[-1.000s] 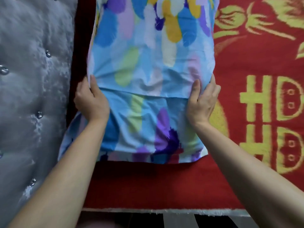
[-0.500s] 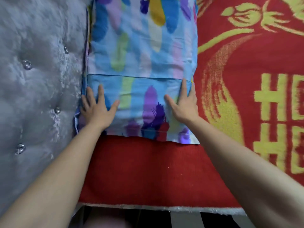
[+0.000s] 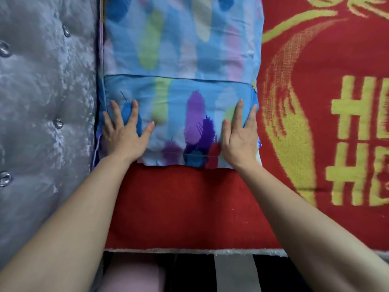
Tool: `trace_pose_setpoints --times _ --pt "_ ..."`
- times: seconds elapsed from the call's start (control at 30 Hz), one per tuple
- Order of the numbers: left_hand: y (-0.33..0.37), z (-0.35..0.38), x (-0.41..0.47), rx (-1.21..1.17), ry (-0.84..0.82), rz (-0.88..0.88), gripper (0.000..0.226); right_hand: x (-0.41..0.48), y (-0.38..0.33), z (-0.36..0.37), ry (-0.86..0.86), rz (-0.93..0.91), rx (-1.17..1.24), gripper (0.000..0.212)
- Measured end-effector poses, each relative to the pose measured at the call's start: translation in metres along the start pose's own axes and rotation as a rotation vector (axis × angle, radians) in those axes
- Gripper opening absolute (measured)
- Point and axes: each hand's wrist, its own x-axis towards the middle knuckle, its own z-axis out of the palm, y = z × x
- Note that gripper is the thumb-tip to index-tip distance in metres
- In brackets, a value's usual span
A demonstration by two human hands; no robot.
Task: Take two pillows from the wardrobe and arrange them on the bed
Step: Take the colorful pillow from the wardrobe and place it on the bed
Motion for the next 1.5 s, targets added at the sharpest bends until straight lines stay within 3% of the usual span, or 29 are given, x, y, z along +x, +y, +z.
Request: trace_pose_setpoints --times 0.13,0.3,0.47,0.6,0.77,1.13,1.37,1.5 --pt "-0.005 0.001 0.002 0.022 -0.022 0.014 0.077 -0.013 0.012 -0.007 -0.096 -0.135 -0.070 0.078" --pt "0.007 0.011 -0.009 0.037 0.071 -0.006 0.074 -0.001 0.013 -0.021 -0.264 -0.095 -0.146 0.080" --pt "0.024 0.002 -0.047 -0.113 0.038 -0.042 0.064 -0.009 0.009 -0.051 -0.320 -0.184 -0.252 0.064" --pt "0.056 -0.016 -0.122 -0.069 0.235 0.154 0.061 -0.031 0.012 -0.103 -0.171 -0.351 -0.209 0.056" --pt "0.111 -0.057 -0.215 0.077 0.361 0.165 0.065 -0.059 0.026 -0.198 0.022 -0.580 -0.146 0.058" --pt "0.225 -0.172 -0.403 0.023 0.676 0.025 0.070 -0.105 0.055 -0.426 0.139 -0.726 -0.185 0.079" --pt "0.262 -0.226 -0.474 0.098 0.813 0.149 0.073 -0.144 0.085 -0.531 0.389 -0.725 -0.157 0.080" --pt "0.275 -0.240 -0.526 0.046 0.909 0.183 0.072 -0.191 0.103 -0.560 0.430 -0.683 -0.160 0.082"
